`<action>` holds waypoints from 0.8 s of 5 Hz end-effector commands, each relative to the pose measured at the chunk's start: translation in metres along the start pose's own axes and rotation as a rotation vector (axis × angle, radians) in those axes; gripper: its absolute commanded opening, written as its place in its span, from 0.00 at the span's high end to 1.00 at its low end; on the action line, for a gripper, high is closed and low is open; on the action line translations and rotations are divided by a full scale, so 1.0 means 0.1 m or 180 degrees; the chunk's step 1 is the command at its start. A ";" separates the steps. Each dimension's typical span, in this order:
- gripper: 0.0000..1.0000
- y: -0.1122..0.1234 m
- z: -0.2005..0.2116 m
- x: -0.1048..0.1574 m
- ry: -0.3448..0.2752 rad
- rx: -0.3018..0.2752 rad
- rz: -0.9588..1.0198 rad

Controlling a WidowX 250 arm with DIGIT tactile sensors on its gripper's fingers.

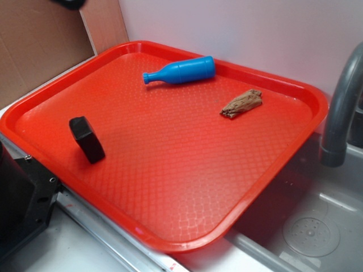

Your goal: Grab the wood chip.

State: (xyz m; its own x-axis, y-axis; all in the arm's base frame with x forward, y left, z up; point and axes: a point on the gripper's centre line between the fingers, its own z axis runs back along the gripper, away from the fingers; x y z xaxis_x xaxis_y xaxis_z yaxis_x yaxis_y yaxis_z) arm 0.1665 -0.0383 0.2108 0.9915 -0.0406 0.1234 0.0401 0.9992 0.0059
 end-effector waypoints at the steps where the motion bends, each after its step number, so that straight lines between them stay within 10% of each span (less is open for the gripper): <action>1: 0.00 -0.31 -0.44 0.58 -0.0364 0.0007 0.0058; 4: 0.00 -0.64 -1.19 1.16 -0.0440 0.0014 0.0020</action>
State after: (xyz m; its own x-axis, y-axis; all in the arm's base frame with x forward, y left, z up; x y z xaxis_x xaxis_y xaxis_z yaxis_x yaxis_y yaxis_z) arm 0.2819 -0.1060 0.0863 0.9797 -0.0426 0.1960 0.0377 0.9989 0.0287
